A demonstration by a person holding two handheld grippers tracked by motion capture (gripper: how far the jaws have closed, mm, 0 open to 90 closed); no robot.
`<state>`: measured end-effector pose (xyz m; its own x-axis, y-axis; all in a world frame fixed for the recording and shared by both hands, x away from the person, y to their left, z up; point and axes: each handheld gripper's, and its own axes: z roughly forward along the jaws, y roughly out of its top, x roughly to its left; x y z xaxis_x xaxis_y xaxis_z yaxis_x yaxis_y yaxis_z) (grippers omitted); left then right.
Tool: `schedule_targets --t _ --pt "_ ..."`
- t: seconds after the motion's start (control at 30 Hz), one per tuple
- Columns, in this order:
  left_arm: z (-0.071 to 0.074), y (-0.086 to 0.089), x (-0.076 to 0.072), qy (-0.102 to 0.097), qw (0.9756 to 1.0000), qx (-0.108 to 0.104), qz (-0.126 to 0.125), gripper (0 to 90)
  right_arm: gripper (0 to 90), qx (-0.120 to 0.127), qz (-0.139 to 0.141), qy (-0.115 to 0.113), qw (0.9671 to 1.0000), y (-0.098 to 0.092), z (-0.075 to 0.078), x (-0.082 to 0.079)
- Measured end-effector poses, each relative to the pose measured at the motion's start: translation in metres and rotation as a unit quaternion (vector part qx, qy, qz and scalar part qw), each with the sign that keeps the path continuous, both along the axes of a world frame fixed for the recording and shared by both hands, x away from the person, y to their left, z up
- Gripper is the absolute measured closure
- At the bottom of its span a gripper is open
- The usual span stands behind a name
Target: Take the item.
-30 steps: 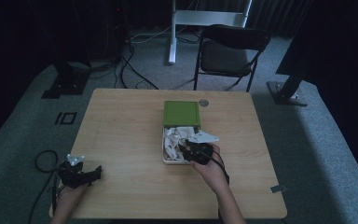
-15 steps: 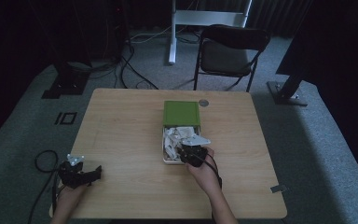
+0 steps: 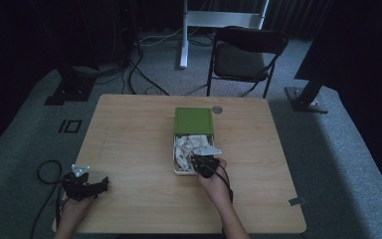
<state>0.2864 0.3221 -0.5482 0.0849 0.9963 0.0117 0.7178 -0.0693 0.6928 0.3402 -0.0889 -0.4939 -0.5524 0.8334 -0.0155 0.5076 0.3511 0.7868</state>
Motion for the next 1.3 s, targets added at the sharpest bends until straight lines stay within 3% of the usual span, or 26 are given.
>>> schedule_targets --t 0.67,1.03,1.3 --pt "0.000 0.000 0.000 -0.001 1.0000 -0.001 0.001 2.6 88.0 0.058 0.017 -0.040 0.9974 -0.021 0.049 -0.003" --pt "0.000 0.000 0.000 0.000 1.0000 -0.001 0.000 2.6 88.0 0.086 -0.008 -0.076 0.9933 -0.049 0.081 0.004" --pt "0.000 0.000 0.000 0.000 1.0000 -0.001 0.000 2.6 87.9 0.089 -0.042 -0.093 0.9907 -0.075 0.090 0.009"
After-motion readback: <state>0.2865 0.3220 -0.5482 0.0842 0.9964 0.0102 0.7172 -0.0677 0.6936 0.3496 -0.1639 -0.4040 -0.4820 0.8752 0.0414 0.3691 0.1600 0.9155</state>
